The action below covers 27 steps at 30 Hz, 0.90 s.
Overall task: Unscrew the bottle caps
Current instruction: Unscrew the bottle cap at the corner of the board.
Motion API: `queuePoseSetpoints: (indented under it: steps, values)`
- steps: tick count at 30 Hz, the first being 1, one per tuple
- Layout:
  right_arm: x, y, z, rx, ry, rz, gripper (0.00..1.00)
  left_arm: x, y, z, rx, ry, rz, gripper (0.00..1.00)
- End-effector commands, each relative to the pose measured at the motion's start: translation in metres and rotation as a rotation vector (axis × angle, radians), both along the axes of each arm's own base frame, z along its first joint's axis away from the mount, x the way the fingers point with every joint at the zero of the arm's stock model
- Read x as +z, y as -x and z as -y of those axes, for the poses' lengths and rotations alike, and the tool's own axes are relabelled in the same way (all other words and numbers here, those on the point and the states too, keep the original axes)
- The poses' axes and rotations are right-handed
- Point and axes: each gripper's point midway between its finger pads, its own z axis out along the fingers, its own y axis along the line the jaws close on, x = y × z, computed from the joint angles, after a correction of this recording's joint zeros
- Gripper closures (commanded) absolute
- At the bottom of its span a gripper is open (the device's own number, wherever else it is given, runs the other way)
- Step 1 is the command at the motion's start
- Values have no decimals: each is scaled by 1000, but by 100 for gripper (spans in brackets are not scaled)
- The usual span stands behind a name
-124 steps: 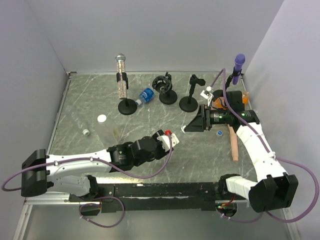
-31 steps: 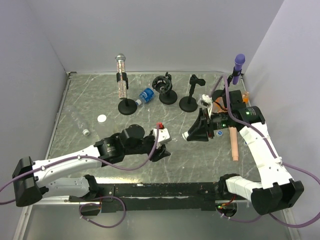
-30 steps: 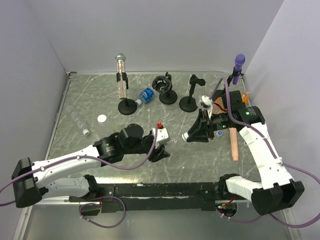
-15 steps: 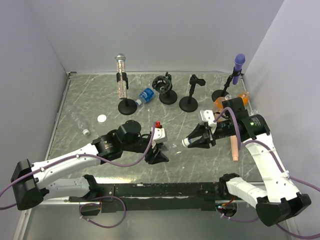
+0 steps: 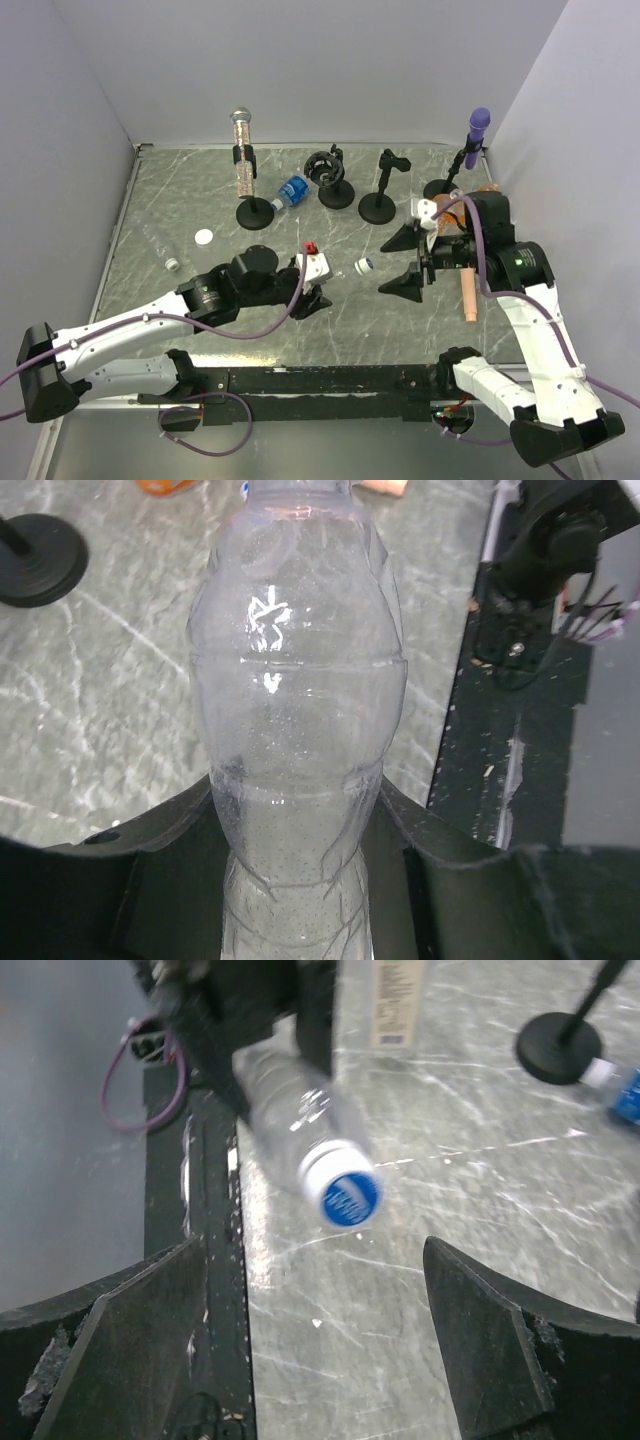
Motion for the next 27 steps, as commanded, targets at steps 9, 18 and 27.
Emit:
queuePoseSetpoints:
  steps: [9, 18, 27]
  values:
    - [21, -16, 9, -148, -100, -260, 1, 20, -22, -1, 192, -26, 164, 80]
    - [17, -31, 16, -251, -148, -460, 1, 27, -32, 5, 307, -14, 233, 79]
    - [8, -38, 20, -287, -175, -615, 1, 21, -37, 16, 329, -41, 263, 79]
